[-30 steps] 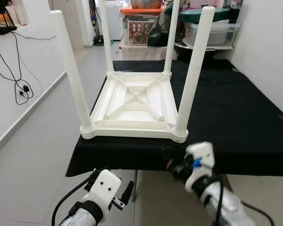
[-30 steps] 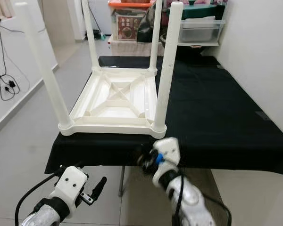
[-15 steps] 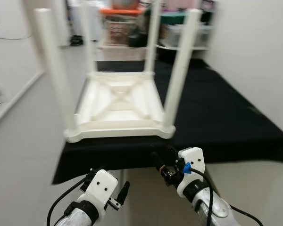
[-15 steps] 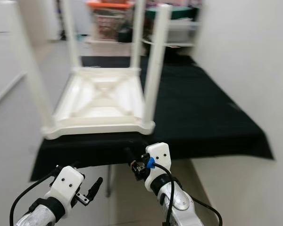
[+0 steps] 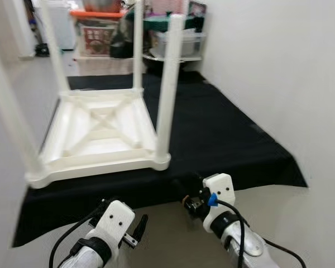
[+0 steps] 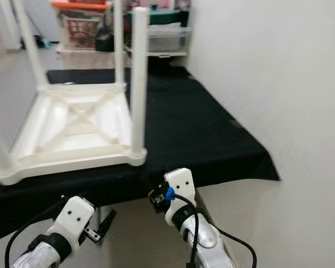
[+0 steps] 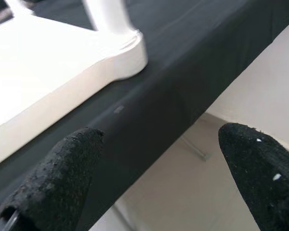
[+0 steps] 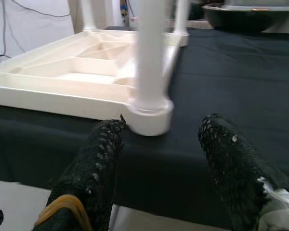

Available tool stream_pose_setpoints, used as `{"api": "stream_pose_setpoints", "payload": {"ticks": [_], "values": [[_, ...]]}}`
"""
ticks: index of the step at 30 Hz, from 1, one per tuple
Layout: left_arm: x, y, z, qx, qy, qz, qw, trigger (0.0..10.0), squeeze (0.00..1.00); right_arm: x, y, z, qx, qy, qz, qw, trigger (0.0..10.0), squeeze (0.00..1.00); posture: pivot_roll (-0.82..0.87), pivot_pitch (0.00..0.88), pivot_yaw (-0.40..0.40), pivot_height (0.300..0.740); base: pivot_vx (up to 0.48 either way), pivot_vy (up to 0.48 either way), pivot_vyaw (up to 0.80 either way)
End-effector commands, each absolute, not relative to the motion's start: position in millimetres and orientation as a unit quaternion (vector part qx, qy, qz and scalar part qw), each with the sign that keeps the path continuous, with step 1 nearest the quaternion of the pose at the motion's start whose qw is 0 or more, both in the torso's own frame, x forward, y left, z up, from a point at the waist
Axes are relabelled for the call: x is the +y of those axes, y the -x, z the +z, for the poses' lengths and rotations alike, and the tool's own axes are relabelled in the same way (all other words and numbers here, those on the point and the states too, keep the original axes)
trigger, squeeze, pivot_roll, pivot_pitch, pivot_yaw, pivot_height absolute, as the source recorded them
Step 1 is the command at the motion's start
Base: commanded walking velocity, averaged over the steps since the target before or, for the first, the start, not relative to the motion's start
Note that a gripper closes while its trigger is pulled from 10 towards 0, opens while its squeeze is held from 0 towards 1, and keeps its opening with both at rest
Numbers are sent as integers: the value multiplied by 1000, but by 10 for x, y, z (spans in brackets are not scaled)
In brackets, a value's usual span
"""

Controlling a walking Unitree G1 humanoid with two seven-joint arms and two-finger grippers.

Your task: Building children table

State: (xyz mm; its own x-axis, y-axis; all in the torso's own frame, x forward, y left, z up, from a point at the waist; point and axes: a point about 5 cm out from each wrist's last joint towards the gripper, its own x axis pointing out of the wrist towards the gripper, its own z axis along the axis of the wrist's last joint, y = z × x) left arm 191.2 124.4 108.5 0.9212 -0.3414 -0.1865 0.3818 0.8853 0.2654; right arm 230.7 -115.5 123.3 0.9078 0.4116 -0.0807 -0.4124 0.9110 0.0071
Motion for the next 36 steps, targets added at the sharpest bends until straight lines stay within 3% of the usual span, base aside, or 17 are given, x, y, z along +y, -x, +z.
{"api": "stream_pose_setpoints", "payload": {"ticks": [1, 11, 17, 18, 19, 20, 26, 27, 36], "values": [[1264, -1913, 1060, 75, -151, -182, 969, 10000, 0, -1159, -2313, 1217, 40, 4, 210, 977, 10000, 0, 55, 10, -59, 740, 0, 0, 0], [1257, -1913, 1050, 77, -150, -184, 968, 10000, 0, -1177, -2323, 1232, 47, -22, 248, 967, 10000, 0, 55, 9, -58, 740, 0, 0, 0], [1260, -1915, 1054, 76, -145, -182, 970, 10000, 0, -1329, -2458, 1429, 28, -81, 267, 960, 10000, 0, 52, 11, -56, 740, 0, 0, 0], [1260, -1914, 1051, 77, -145, -182, 969, 10000, 0, -1376, -2498, 1501, 17, -105, 263, 959, 10000, 204, 52, 11, -57, 740, 0, 0, 0], [1260, -1914, 1051, 77, -145, -182, 969, 10000, 0, -1376, -2498, 1501, 17, -105, 263, 959, 10000, 204, 52, 11, -57, 740, 0, 0, 0], [1260, -1912, 1050, 77, -145, -183, 969, 10000, 0, -1406, -2517, 1578, 0, -122, 272, 955, 10000, 1000, 50, 12, -56, 740, 0, 0, 0], [1264, -1907, 1048, 80, -144, -184, 969, 10000, 0, -1362, -2508, 1882, -42, -189, 357, 914, 10000, 1000, 58, 15, -54, 740, 0, 0, 0], [1268, -1906, 1047, 80, -144, -184, 969, 10000, 0, -1342, -2520, 1968, -53, -200, 363, 909, 10000, 0, 56, 14, -53, 740, 0, 0, 0], [1276, -1911, 1043, 81, -144, -186, 969, 10000, 0, -1335, -2695, 2422, -130, -212, 325, 912, 10000, 0, 55, 12, -47, 740, 0, 0, 0]]}}
